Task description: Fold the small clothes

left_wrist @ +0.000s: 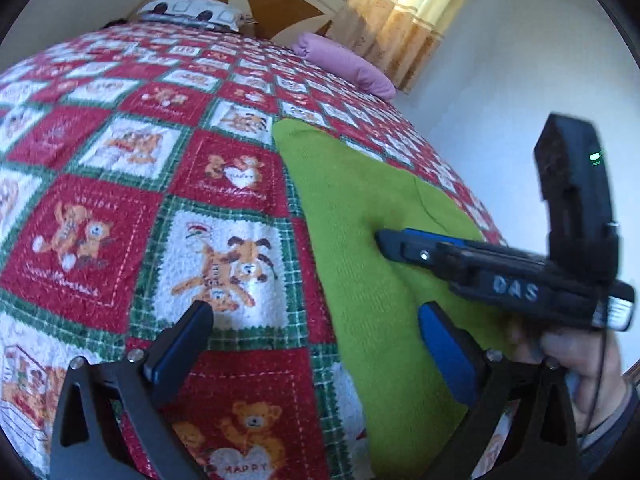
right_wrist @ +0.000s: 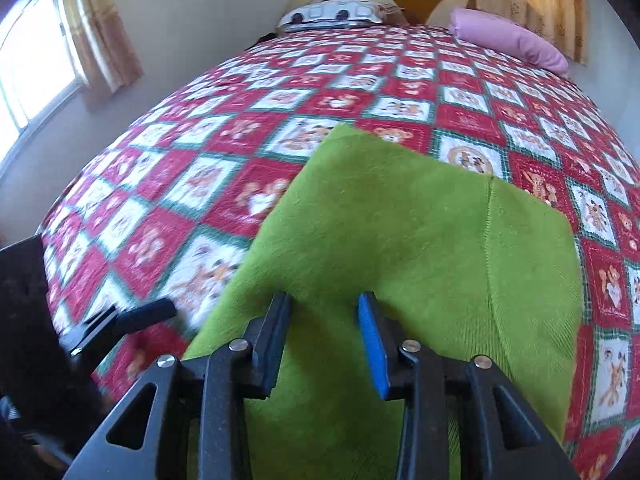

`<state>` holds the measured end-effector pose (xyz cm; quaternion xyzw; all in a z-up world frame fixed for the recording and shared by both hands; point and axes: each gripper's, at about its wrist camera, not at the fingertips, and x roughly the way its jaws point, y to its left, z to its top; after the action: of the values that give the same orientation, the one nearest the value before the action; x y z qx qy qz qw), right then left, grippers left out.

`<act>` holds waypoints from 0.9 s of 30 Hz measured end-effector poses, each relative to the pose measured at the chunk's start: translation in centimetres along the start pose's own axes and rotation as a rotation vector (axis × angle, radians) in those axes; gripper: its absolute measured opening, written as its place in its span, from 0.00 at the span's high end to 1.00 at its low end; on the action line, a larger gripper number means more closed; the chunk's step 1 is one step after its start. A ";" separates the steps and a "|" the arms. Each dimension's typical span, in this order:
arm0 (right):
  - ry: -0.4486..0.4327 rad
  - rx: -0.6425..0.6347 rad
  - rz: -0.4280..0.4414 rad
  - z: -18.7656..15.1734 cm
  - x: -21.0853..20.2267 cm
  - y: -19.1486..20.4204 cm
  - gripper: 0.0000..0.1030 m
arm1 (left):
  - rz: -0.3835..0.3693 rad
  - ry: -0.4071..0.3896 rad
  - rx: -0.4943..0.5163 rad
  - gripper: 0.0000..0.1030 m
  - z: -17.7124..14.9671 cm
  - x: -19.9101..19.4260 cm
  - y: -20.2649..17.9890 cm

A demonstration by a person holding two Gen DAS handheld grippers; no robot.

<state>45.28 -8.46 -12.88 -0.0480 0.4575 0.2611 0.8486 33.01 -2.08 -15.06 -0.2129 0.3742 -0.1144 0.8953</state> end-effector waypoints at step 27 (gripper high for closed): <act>-0.230 0.337 0.065 -3.7 -7.2 -14.0 0.46 | -0.026 0.028 0.044 0.00 -0.4 1.1 -1.5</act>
<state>46.11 -24.57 -11.44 0.1396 0.3960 0.2118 0.8825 33.42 -3.94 -15.26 -0.1964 0.3812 -0.1373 0.8929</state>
